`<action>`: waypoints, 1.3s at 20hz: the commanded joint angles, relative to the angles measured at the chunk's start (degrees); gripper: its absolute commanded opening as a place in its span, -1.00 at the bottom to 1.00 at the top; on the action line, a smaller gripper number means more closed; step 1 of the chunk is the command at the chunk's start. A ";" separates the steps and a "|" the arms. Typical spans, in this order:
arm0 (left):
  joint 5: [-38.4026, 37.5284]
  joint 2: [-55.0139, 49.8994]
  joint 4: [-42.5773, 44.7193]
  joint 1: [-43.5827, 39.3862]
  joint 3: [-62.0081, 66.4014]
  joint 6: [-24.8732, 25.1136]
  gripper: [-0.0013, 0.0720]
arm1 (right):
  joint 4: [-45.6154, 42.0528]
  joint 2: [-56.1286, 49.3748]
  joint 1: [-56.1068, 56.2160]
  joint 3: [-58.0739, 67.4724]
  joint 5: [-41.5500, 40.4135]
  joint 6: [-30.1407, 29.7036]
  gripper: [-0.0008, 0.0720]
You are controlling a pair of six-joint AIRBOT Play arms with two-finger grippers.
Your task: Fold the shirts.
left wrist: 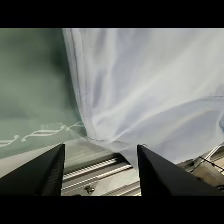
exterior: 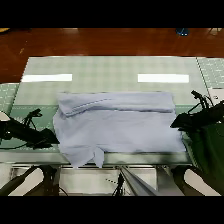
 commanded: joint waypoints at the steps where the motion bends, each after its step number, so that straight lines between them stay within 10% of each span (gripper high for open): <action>1: 3.08 -2.10 -0.22 -0.15 -2.25 1.29 0.45 | -0.76 0.11 -2.16 -0.52 -0.61 0.72 0.53; 8: 7.76 -8.04 -4.35 -7.30 -2.62 1.31 0.42 | -9.60 3.85 -2.29 -0.52 -0.85 4.59 0.53; 13: 7.43 -8.13 -4.66 -9.09 -2.62 2.60 -0.86 | -12.61 4.85 -2.29 -3.10 -1.27 5.40 0.54; 19: 7.17 -8.11 -4.28 -9.05 -2.60 2.58 -0.90 | -6.21 4.85 -2.29 -9.29 -0.24 5.33 0.54; 26: 7.23 -8.11 -4.28 -9.05 -2.60 2.84 -0.90 | -18.18 4.85 -2.29 -9.33 1.22 8.46 0.54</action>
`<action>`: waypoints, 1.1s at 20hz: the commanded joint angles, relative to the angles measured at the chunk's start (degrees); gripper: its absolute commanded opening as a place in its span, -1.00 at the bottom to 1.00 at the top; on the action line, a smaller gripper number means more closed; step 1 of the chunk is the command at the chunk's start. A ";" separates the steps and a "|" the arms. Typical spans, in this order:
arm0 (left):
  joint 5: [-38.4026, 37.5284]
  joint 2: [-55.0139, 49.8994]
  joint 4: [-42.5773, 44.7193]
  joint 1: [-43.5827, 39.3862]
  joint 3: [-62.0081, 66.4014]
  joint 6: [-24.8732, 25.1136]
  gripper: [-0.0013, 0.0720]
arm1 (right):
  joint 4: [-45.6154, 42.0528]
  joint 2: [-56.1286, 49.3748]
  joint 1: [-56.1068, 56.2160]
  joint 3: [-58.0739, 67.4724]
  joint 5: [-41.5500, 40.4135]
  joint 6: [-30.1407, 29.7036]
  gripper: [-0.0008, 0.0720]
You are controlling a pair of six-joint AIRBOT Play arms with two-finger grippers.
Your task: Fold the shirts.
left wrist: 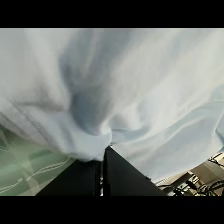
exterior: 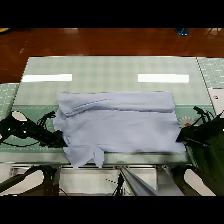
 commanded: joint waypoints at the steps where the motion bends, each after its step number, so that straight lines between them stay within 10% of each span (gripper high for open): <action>1: 0.02 -0.02 0.15 -0.02 -0.04 0.48 -0.90 | -4.92 0.04 -0.02 -0.24 0.57 1.40 0.54; 10: 0.13 0.00 0.13 -0.02 -0.04 1.01 -0.90 | -1.66 -0.02 -0.02 -9.62 -10.29 5.22 0.52; 22: -0.96 0.11 -0.09 -0.02 -0.02 1.01 -0.90 | -1.60 0.00 -0.02 -5.11 -14.56 7.45 -0.04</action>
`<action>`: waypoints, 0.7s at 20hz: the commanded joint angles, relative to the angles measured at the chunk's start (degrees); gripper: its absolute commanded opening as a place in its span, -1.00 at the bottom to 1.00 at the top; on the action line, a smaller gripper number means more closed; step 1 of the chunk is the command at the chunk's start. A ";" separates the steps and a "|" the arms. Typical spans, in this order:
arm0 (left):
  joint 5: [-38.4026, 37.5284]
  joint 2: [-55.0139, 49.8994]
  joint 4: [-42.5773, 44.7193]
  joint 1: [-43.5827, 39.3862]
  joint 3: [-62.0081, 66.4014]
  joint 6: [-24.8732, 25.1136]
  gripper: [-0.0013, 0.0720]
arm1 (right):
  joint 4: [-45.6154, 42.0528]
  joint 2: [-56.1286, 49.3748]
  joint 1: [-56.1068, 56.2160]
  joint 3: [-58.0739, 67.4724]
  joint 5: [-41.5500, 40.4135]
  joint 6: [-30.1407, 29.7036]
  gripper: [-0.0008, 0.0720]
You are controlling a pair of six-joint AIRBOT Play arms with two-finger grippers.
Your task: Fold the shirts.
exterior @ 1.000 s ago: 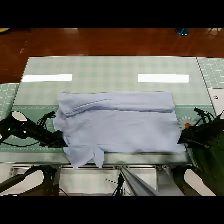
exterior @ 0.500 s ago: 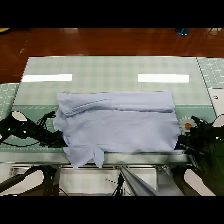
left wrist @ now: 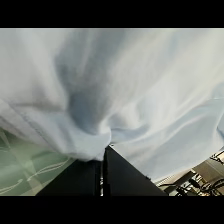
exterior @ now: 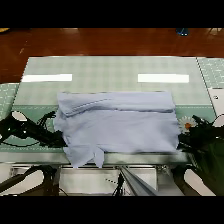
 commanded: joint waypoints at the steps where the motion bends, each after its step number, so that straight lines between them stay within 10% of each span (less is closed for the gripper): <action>1: -0.76 0.04 -0.20 -0.02 0.00 -0.02 -0.90 | 0.31 0.07 -0.02 2.99 -5.16 1.11 -0.04; 7: -0.70 0.04 -0.20 -0.02 0.02 0.00 -0.90 | 1.92 0.15 -0.02 5.77 -1.22 1.53 -0.91; 14: -5.60 5.38 -7.80 -0.02 9.53 0.59 -0.91 | 7.74 8.22 -0.02 16.70 11.04 -3.80 -0.91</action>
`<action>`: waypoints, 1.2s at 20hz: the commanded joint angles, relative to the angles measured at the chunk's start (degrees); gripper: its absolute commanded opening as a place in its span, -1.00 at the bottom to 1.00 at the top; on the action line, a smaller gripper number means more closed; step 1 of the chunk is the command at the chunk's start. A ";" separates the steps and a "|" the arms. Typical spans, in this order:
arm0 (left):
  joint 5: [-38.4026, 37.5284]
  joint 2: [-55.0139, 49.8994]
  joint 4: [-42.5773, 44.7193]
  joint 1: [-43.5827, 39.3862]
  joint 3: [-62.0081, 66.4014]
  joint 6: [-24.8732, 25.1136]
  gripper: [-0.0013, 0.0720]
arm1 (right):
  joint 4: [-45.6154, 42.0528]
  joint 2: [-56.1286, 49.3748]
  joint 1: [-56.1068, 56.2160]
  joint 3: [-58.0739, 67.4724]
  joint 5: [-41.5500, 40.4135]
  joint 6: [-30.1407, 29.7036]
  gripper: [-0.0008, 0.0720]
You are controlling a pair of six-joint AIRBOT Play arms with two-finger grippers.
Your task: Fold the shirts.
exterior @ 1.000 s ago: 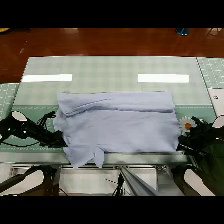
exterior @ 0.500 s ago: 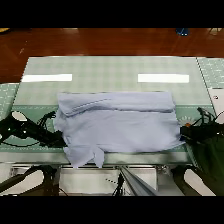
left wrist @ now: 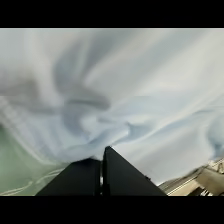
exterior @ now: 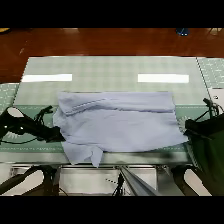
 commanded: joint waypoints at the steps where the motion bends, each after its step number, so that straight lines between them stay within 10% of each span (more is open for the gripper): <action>1: -4.96 4.26 -7.45 0.00 7.37 0.09 -0.91 | 5.05 4.39 -0.02 6.32 4.57 -1.51 -0.91; 13: 12.13 3.58 -16.59 -0.02 24.17 -4.63 -0.91 | 29.55 -7.74 1.62 9.40 -27.74 -6.27 -0.91; 24: 14.86 -19.71 -25.75 1.05 35.98 -3.08 -0.91 | 27.43 -25.07 8.96 20.11 -44.11 -6.88 -0.91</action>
